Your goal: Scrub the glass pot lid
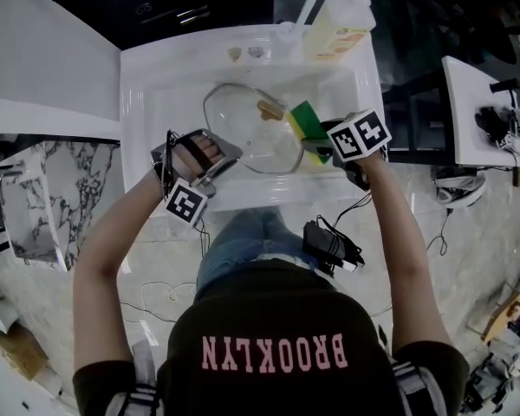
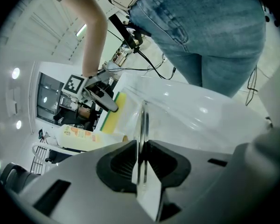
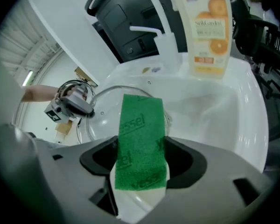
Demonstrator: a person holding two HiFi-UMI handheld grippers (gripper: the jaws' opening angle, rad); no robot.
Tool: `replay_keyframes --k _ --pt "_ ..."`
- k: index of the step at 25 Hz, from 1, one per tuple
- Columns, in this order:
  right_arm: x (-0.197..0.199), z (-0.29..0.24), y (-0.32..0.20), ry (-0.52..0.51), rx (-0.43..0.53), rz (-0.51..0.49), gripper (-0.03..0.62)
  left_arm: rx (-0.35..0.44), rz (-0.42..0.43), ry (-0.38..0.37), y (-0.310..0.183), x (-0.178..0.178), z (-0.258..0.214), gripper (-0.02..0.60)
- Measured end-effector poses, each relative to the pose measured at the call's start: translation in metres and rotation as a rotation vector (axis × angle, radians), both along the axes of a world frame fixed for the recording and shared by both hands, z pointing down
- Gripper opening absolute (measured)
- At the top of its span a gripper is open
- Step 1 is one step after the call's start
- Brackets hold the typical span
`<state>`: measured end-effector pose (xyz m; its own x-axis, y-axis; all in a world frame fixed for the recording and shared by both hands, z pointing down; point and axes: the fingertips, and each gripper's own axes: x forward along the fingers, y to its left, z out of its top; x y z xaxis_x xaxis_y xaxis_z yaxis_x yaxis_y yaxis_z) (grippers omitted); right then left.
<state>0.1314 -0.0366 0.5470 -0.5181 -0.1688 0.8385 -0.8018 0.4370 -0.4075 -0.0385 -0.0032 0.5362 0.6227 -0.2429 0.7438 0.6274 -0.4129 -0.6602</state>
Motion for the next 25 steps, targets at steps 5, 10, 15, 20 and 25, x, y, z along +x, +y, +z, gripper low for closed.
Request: replay_keyframes --k 5,10,15,20,25 --pt "-0.026 -0.042 0.003 -0.061 0.101 -0.034 0.293 -0.003 0.002 -0.002 0.001 0.001 0.000 0.060" --pt "-0.070 -0.055 -0.002 -0.115 0.122 -0.102 0.293 -0.018 0.007 -0.010 0.003 0.002 -0.001 0.060" --pt "-0.108 -0.044 -0.010 -0.104 0.077 -0.154 0.293 -0.032 0.009 -0.014 0.005 0.002 -0.001 0.060" --pt "-0.132 -0.021 -0.012 -0.055 -0.009 -0.198 0.293 -0.024 0.017 -0.016 0.005 0.004 -0.002 0.060" --pt "-0.131 -0.008 -0.013 -0.032 -0.058 -0.259 0.293 0.041 0.037 -0.006 0.004 0.004 -0.007 0.061"
